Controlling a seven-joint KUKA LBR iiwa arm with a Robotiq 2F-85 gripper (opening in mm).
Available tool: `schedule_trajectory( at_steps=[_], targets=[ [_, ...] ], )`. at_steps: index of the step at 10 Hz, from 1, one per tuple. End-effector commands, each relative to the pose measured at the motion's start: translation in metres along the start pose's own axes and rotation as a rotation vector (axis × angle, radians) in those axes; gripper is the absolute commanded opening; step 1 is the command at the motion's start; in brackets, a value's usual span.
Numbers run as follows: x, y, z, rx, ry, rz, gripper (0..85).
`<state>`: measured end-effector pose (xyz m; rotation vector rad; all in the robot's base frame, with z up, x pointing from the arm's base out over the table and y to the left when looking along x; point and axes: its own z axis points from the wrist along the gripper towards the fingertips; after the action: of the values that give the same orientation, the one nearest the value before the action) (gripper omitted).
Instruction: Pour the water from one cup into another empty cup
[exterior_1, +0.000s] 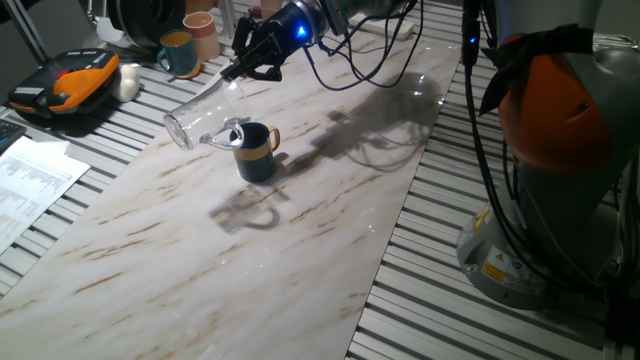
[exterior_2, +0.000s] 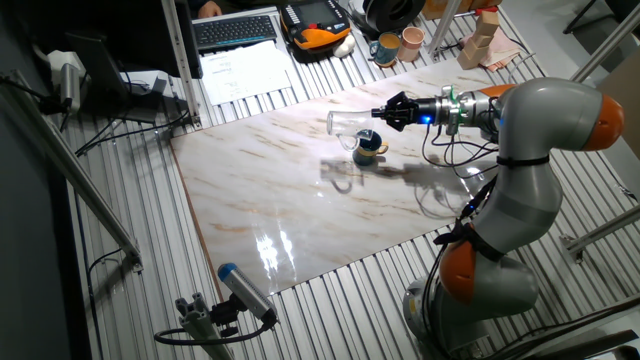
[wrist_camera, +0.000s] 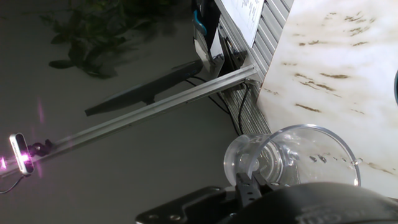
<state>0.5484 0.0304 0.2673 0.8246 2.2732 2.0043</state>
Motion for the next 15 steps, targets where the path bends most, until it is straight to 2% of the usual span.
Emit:
schedule_trajectory(
  at_steps=[1, 2, 4, 5, 7, 8, 10, 11, 13, 14, 15],
  targets=[
    [0.000, 0.000, 0.000, 0.006, 0.001, -0.005, 0.0],
    [-0.001, 0.002, 0.002, 0.017, 0.006, -0.016, 0.0],
    [0.002, 0.017, 0.013, 0.057, -0.009, -0.017, 0.0],
    [0.004, 0.028, 0.020, 0.093, -0.021, -0.021, 0.0],
    [0.010, 0.045, 0.036, 0.185, -0.044, -0.037, 0.0],
    [0.011, 0.051, 0.043, 0.245, -0.051, -0.057, 0.0],
    [0.012, 0.057, 0.055, 0.327, -0.067, -0.073, 0.0],
    [0.013, 0.059, 0.062, 0.364, -0.076, -0.078, 0.0],
    [0.017, 0.065, 0.075, 0.418, -0.095, -0.081, 0.0],
    [0.018, 0.069, 0.082, 0.470, -0.106, -0.093, 0.0],
    [0.020, 0.070, 0.089, 0.496, -0.116, -0.095, 0.0]
  ],
)
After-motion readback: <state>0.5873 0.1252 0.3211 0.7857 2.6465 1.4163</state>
